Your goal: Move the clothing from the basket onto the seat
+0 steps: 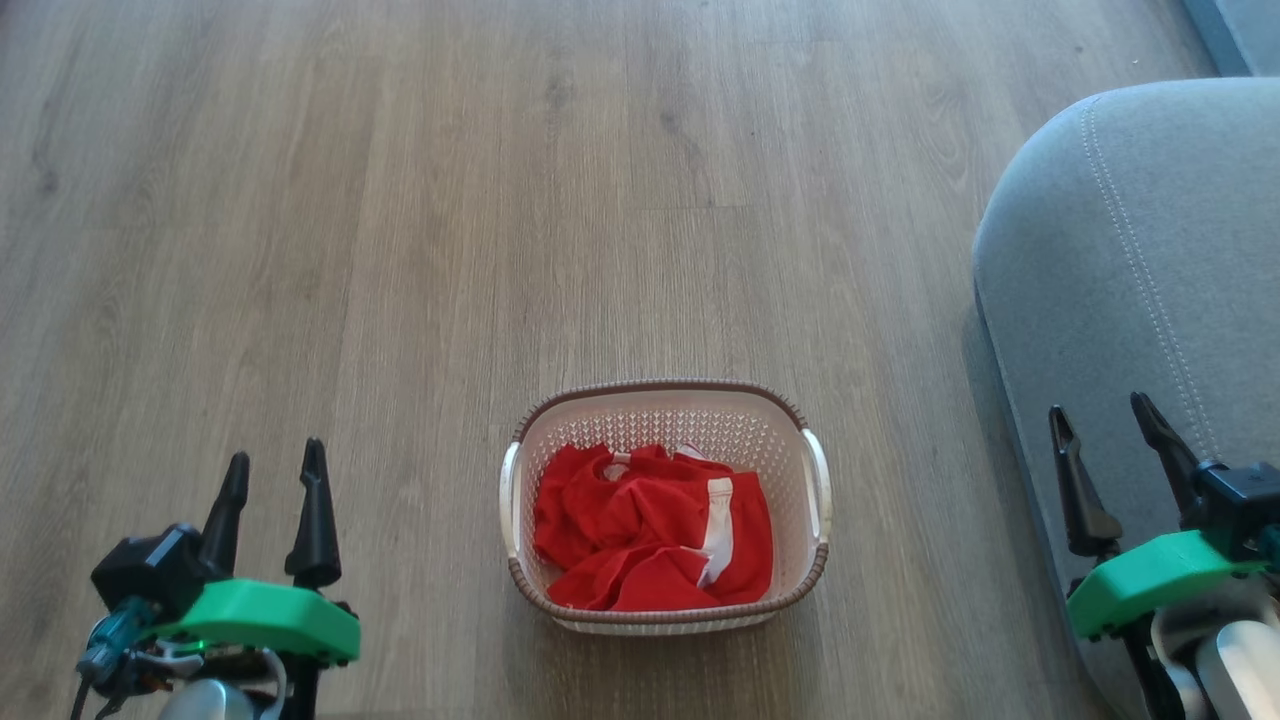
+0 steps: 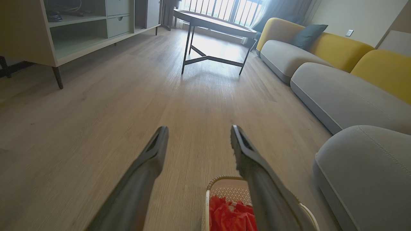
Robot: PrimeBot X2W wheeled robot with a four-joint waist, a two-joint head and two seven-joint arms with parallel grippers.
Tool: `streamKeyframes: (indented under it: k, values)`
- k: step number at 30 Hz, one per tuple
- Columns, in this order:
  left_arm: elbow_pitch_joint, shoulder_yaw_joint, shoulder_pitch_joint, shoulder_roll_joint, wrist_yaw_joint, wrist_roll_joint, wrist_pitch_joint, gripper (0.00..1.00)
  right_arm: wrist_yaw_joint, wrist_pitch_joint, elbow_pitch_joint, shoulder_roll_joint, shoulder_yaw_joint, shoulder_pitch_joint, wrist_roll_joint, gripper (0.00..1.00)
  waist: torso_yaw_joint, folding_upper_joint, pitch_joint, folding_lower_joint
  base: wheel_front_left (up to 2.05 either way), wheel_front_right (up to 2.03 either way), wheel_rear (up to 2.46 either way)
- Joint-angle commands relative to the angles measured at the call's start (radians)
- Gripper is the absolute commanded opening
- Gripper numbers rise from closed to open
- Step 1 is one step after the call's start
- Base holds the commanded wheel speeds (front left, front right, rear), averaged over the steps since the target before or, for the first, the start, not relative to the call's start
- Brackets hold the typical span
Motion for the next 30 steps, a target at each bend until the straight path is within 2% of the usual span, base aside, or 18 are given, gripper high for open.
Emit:
streamKeyframes:
  k: [1,20,30]
  values:
    - [-0.032,0.032,-0.052,0.021,-0.006,0.008,-0.010,1.00,0.007,-0.013,-0.028,-0.035,0.003,-0.007,-0.004,1.00,0.000,0.0000,0.000,-0.0001,0.00,0.00,0.00]
    - [-0.027,0.028,-0.066,0.026,-0.006,0.006,-0.010,1.00,0.007,-0.013,-0.030,-0.022,-0.005,-0.016,-0.008,1.00,0.003,0.0000,0.028,-0.0001,0.00,0.00,0.00]
    - [-0.039,0.017,-0.122,0.033,-0.006,0.006,-0.010,1.00,0.007,-0.013,-0.059,-0.001,-0.008,-0.072,-0.019,1.00,0.003,0.0000,0.146,-0.0001,0.00,0.00,0.00]
